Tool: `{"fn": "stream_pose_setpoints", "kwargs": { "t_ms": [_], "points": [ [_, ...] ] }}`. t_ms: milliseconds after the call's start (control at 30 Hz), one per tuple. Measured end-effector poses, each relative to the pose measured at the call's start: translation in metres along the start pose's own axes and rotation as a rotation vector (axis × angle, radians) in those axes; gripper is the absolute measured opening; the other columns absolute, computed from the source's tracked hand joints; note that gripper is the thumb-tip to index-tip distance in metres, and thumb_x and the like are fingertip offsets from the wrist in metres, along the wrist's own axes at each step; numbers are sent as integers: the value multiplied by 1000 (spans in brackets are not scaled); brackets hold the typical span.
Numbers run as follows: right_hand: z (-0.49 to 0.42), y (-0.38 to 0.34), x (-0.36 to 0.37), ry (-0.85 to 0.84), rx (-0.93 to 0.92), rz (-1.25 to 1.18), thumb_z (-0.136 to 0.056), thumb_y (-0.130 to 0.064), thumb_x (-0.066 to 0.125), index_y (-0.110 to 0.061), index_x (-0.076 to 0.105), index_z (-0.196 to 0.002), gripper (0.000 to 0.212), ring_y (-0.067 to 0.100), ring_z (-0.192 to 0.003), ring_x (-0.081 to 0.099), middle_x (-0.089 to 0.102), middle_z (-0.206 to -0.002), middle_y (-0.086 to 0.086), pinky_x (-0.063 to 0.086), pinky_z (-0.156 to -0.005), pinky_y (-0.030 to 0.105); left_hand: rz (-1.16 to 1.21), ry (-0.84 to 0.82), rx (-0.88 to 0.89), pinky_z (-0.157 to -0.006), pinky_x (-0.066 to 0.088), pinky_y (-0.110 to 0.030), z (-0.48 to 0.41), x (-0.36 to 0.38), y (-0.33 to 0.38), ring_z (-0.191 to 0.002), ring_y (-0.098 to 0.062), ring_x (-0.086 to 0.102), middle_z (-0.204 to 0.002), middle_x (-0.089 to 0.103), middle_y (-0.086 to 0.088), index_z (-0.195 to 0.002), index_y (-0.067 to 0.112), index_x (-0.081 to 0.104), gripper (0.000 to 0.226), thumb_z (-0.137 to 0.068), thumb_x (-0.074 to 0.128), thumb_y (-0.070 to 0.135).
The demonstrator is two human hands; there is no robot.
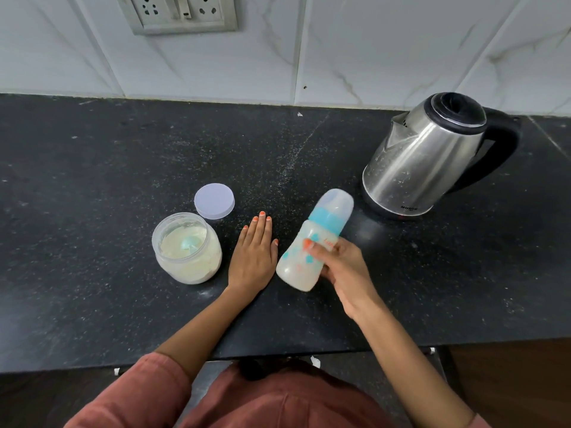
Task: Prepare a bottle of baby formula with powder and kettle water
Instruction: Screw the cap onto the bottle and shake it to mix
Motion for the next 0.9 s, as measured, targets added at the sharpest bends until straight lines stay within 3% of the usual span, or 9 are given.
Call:
{"fn": "stream_pose_setpoints", "kwargs": {
  "t_ms": [100, 233, 367, 433, 600, 667, 800, 900],
  "points": [
    [-3, -7, -7, 30, -30, -105, -69, -12, 70, -17, 64, -92, 25, 13, -90, 67, 71, -92, -1, 54, -85, 34, 10, 11, -12, -113, 7, -35, 0, -1, -1, -141, -24, 13, -152, 15, -12, -143, 4, 19, 72, -85, -2, 41],
    [-9, -19, -26, 232, -91, -501, -87, -12, 57, -24, 57, -92, 13, 8, -88, 64, 66, -94, -5, 53, -82, 29, -5, 16, -17, -112, 7, -34, 0, 1, -2, -140, -24, 16, -151, 20, -12, -142, 4, 21, 67, -88, 2, 39],
    [1, -5, -1, 7, -10, -118, -81, -9, 62, -21, 62, -90, 16, 6, -82, 68, 70, -89, -5, 56, -76, 25, 0, 11, -3, -113, 6, -34, 0, -1, 0, -141, -25, 14, -152, 16, -12, -143, 4, 19, 71, -86, -2, 41],
    [4, -1, -2, -29, 14, 9, -74, -9, 68, -20, 64, -90, 20, 8, -85, 68, 71, -90, -3, 56, -77, 26, 8, 7, -7, -112, 5, -34, -1, 0, -1, -141, -25, 14, -152, 16, -12, -143, 4, 20, 71, -85, -1, 41],
    [-11, -19, -30, 214, -89, -472, -84, -12, 59, -23, 59, -94, 15, 5, -82, 67, 68, -92, -6, 57, -74, 23, -2, 16, -13, -112, 10, -35, 0, 0, -1, -139, -26, 20, -150, 22, -13, -141, 3, 25, 66, -89, 4, 38],
    [-10, -16, -28, 208, -98, -397, -85, -11, 59, -24, 59, -93, 15, 4, -80, 67, 68, -91, -7, 56, -75, 24, 4, 22, -15, -112, 9, -35, 0, -1, -1, -140, -26, 20, -150, 22, -13, -141, 3, 25, 67, -89, 4, 38],
    [3, -1, -3, -19, -24, 98, -75, -7, 69, -20, 64, -90, 20, 9, -85, 67, 71, -88, -5, 55, -75, 23, 12, 16, -10, -111, 10, -35, -1, -1, -1, -139, -27, 21, -150, 23, -14, -141, 2, 26, 67, -88, 5, 38],
    [-2, -15, -12, 34, -68, -42, -77, -6, 66, -19, 65, -89, 18, 9, -82, 67, 71, -86, -4, 55, -79, 27, 13, 28, -18, -111, 14, -38, -1, -3, -1, -137, -29, 26, -148, 28, -16, -139, 0, 30, 65, -89, 9, 36]
  ]
}}
Point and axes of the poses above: each hand's wrist, its own z-axis away from the middle knuckle, its own x-axis out of the palm, y = z × x, the point moved 10 cm from there along -z, towards the middle knuckle
